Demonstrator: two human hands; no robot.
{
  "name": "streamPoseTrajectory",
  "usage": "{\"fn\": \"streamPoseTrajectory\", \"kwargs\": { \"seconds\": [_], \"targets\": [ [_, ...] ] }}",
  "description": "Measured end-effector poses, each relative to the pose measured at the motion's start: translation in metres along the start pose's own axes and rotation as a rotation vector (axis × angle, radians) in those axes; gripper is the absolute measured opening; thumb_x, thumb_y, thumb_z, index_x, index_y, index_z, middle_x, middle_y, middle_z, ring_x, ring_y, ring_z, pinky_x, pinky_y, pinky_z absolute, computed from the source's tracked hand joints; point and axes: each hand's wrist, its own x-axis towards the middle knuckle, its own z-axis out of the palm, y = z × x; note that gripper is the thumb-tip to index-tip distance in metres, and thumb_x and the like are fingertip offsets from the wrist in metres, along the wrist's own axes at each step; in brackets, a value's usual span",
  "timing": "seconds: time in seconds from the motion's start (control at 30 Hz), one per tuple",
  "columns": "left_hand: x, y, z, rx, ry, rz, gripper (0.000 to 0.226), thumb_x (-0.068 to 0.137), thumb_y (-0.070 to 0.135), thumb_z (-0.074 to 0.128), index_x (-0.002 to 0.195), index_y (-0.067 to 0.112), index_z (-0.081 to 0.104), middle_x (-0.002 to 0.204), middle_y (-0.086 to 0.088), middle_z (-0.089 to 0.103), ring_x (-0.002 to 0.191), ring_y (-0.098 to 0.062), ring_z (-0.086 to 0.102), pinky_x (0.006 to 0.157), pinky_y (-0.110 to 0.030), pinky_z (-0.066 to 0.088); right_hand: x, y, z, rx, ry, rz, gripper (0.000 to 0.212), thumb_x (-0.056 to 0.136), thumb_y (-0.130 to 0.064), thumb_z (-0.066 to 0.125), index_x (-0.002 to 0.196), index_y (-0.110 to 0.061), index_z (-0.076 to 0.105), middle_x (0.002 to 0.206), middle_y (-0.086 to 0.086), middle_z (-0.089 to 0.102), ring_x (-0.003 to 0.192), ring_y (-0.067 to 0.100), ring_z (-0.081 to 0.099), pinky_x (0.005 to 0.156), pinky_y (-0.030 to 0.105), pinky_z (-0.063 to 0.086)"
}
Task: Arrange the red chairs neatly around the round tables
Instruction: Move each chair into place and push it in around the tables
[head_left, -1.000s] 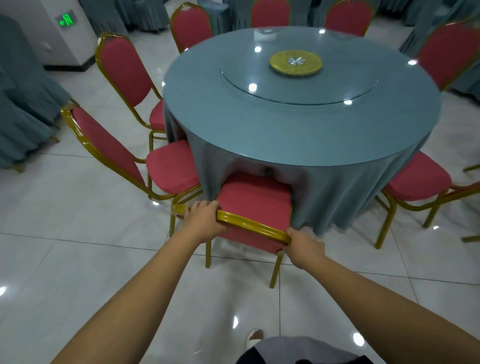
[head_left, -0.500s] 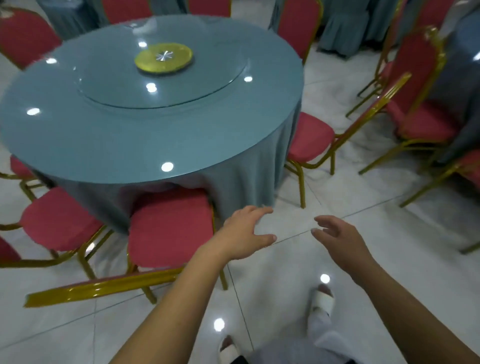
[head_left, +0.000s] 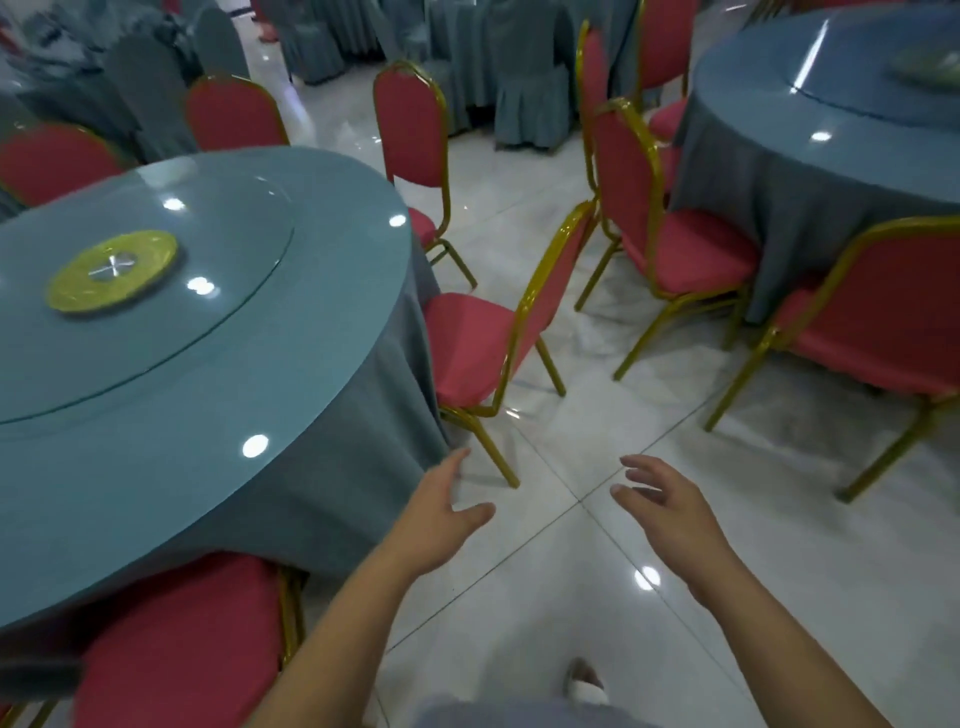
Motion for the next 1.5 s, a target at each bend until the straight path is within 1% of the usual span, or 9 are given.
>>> {"fn": "streamPoseTrajectory", "kwargs": {
  "seconds": [0.2, 0.6, 0.8, 0.93, 1.17, 1.27, 1.33, 1.43, 1.5],
  "targets": [
    [0.097, 0.059, 0.002, 0.032, 0.005, 0.039, 0.079, 0.085, 0.035, 0.074, 0.148, 0.043, 0.026, 0.146, 0.017, 0.029, 0.131, -0.011, 0.041, 0.109, -0.034, 0.040, 0.077, -0.013, -0.047, 0.006, 0.022, 0.006, 0.035, 0.093, -0.028, 0.068, 0.127, -0.032, 0.059, 0.129, -0.004, 0.058, 0.116, 0.016, 0.056, 0.090, 0.033, 0.047],
    [0.400, 0.191, -0.025, -0.003, 0.035, 0.014, 0.102, 0.077, 0.044, 0.080, 0.156, 0.029, 0.017, 0.158, -0.011, 0.028, 0.140, -0.034, 0.038, 0.109, -0.053, 0.042, 0.249, -0.079, -0.137, -0.192, 0.147, 0.075, 0.033, 0.092, -0.033, 0.069, 0.124, -0.037, 0.061, 0.129, -0.011, 0.058, 0.115, 0.009, 0.057, 0.090, 0.036, 0.052],
    [0.477, 0.212, -0.014, 0.042, -0.097, 0.015, 0.086, 0.081, 0.024, 0.076, 0.153, 0.028, 0.028, 0.131, -0.003, 0.055, 0.117, -0.026, 0.057, 0.092, -0.038, 0.050, 0.332, -0.121, -0.153, -0.166, 0.205, 0.064, 0.027, 0.093, -0.029, 0.068, 0.119, -0.036, 0.063, 0.121, -0.012, 0.063, 0.110, 0.006, 0.060, 0.077, 0.021, 0.047],
    [0.479, 0.200, 0.006, 0.025, -0.006, 0.027, 0.076, 0.081, 0.005, 0.060, 0.149, 0.031, 0.036, 0.100, 0.009, 0.061, 0.085, -0.013, 0.059, 0.060, -0.022, 0.042, 0.372, -0.133, -0.144, -0.174, 0.059, 0.059, 0.029, 0.092, -0.031, 0.068, 0.119, -0.041, 0.061, 0.121, -0.023, 0.058, 0.107, -0.001, 0.058, 0.076, 0.017, 0.045],
    [0.454, 0.182, 0.016, 0.058, 0.140, -0.041, 0.069, 0.084, 0.010, 0.055, 0.144, 0.041, 0.041, 0.119, 0.004, 0.066, 0.106, -0.021, 0.063, 0.091, -0.041, 0.053, 0.478, -0.148, -0.139, -0.322, -0.178, -0.041, 0.038, 0.091, -0.028, 0.069, 0.125, -0.038, 0.057, 0.129, -0.005, 0.057, 0.110, 0.010, 0.058, 0.078, 0.026, 0.049],
    [0.441, 0.188, 0.032, 0.202, 0.331, -0.149, 0.062, 0.085, 0.010, 0.054, 0.139, 0.040, 0.046, 0.109, 0.001, 0.069, 0.100, -0.027, 0.064, 0.083, -0.037, 0.053, 0.522, -0.167, -0.129, -0.430, -0.378, -0.180, 0.050, 0.089, -0.032, 0.069, 0.135, -0.038, 0.049, 0.135, -0.005, 0.046, 0.122, 0.014, 0.048, 0.094, 0.041, 0.051],
    [0.436, 0.195, 0.043, 0.261, 0.448, -0.261, 0.053, 0.083, 0.009, 0.053, 0.128, 0.038, 0.054, 0.100, 0.001, 0.069, 0.094, -0.029, 0.064, 0.079, -0.037, 0.052, 0.546, -0.184, -0.123, -0.556, -0.477, -0.362, 0.062, 0.083, -0.041, 0.068, 0.138, -0.046, 0.041, 0.140, -0.007, 0.041, 0.126, 0.013, 0.041, 0.101, 0.037, 0.042],
    [0.426, 0.207, 0.059, 0.260, 0.515, -0.424, 0.041, 0.080, 0.005, 0.051, 0.105, 0.035, 0.062, 0.083, 0.005, 0.064, 0.084, -0.025, 0.063, 0.072, -0.036, 0.053, 0.578, -0.199, -0.107, -0.960, -0.568, -0.605, 0.079, 0.077, -0.047, 0.068, 0.146, -0.046, 0.030, 0.157, -0.001, 0.029, 0.144, 0.026, 0.026, 0.112, 0.050, 0.029],
    [0.420, 0.216, 0.075, 0.263, 0.499, -0.486, 0.035, 0.080, 0.005, 0.050, 0.097, 0.032, 0.065, 0.076, 0.008, 0.060, 0.078, -0.022, 0.061, 0.067, -0.033, 0.050, 0.591, -0.196, -0.101, -1.187, -0.658, -0.635, 0.066, 0.077, -0.043, 0.065, 0.140, -0.042, 0.044, 0.149, 0.000, 0.043, 0.142, 0.029, 0.031, 0.111, 0.055, 0.024]
  ]
}}
